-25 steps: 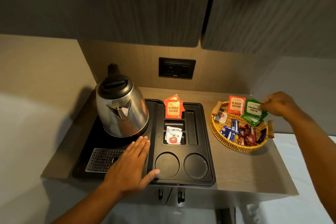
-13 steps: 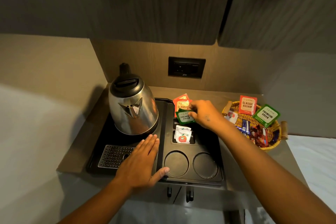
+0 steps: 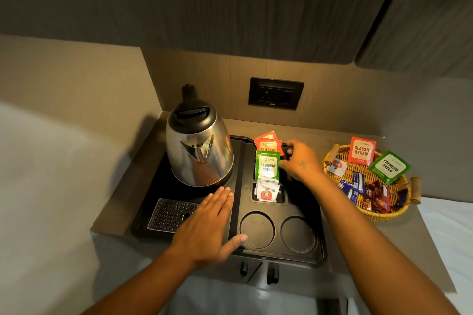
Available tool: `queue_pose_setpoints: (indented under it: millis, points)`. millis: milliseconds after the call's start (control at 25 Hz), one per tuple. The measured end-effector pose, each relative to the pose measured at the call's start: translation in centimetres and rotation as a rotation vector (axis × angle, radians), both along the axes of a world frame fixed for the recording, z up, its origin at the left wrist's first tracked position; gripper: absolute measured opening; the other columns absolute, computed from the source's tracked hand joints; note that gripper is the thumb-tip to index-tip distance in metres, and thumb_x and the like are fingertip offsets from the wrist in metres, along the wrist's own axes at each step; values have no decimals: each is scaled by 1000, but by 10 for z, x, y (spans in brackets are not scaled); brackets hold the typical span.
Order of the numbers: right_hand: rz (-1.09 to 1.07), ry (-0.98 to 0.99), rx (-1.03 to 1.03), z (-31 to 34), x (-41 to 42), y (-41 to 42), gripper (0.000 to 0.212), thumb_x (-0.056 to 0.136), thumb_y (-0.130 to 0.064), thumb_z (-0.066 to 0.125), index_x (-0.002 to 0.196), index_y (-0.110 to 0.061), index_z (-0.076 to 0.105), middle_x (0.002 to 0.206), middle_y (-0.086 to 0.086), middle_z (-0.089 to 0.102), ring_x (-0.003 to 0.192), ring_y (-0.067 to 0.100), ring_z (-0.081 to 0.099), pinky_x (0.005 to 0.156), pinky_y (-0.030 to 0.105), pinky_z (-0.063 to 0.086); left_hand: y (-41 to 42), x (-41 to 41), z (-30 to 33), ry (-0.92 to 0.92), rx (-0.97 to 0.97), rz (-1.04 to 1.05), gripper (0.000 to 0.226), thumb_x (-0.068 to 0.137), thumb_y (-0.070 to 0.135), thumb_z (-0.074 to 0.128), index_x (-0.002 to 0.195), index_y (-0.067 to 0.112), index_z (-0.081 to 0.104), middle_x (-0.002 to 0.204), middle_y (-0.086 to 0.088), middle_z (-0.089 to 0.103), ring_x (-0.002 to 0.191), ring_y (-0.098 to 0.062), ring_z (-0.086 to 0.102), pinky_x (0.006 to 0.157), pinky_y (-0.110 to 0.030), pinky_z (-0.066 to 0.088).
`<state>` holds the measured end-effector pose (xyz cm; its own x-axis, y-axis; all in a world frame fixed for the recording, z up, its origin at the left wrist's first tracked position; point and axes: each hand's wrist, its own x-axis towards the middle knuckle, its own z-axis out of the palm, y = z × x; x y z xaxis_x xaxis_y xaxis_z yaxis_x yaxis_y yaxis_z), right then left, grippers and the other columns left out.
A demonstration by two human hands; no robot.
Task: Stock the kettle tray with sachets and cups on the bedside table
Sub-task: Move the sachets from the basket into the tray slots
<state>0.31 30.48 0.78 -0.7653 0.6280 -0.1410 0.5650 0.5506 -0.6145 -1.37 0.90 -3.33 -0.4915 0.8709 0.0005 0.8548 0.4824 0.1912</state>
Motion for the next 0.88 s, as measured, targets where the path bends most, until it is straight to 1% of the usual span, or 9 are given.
queue_pose_setpoints:
  millis: [80,160,280,400,480,560,640,800,880]
  points:
    - [-74,-38,102,-5,4,4,26,72,-11,69,96,-16,63,94,8,66,76,22,60,67,36,54,0,0,0,8,11,-3,92,91,79,22,156,15,7,162,0,0,145,-10,-15,116,-37,-6]
    - [-48,-139,133,-11,5,3,29,72,-11,68,101,-12,66,102,12,65,85,28,62,71,38,55,0,0,0,3,7,-8,92,91,79,21,156,15,7,161,0,0,145,-10,-15,115,-38,-7]
    - [-25,-182,117,-17,1,-5,25,75,-22,73,98,-15,68,101,10,66,84,26,63,72,42,57,1,-1,0,-1,-1,-11,93,90,80,19,155,16,4,161,1,-4,144,-8,-19,115,-35,-10]
    - [-53,-147,105,-16,2,-6,42,73,-26,76,112,-20,65,112,11,65,93,29,64,71,40,54,0,-1,1,-6,-6,-16,93,90,80,18,155,16,3,162,1,-4,145,-9,-17,116,-34,-8]
    - [-56,-118,114,-13,4,-4,54,71,-27,74,123,-21,59,121,14,60,102,34,61,77,42,54,0,0,1,-10,-10,-11,93,89,80,17,155,16,2,162,0,-4,145,-9,-17,117,-34,-8]
    - [-25,-150,127,-10,3,-4,52,72,-31,74,122,-23,60,122,14,60,105,34,60,79,43,54,1,1,2,-13,-13,-13,94,89,81,16,155,17,0,162,1,-5,145,-9,-17,117,-33,-8]
    - [8,-179,94,-6,2,-8,44,75,-34,77,116,-24,64,119,10,63,102,29,62,75,40,54,1,1,2,-21,-13,-10,94,88,81,16,155,17,0,162,1,-5,146,-10,-16,117,-33,-7]
    - [-76,-87,142,5,27,-4,53,76,-11,68,127,-17,56,121,14,59,105,32,59,81,43,54,-1,1,3,-16,-23,-5,95,87,82,13,154,18,-2,162,0,-5,146,-12,-15,118,-33,-5]
    - [-203,-21,222,10,62,18,45,79,-7,62,122,-16,58,112,13,63,96,30,62,75,39,53,-1,1,3,-18,-32,-7,95,86,83,11,154,17,-3,162,-1,-6,147,-13,-14,119,-34,-2]
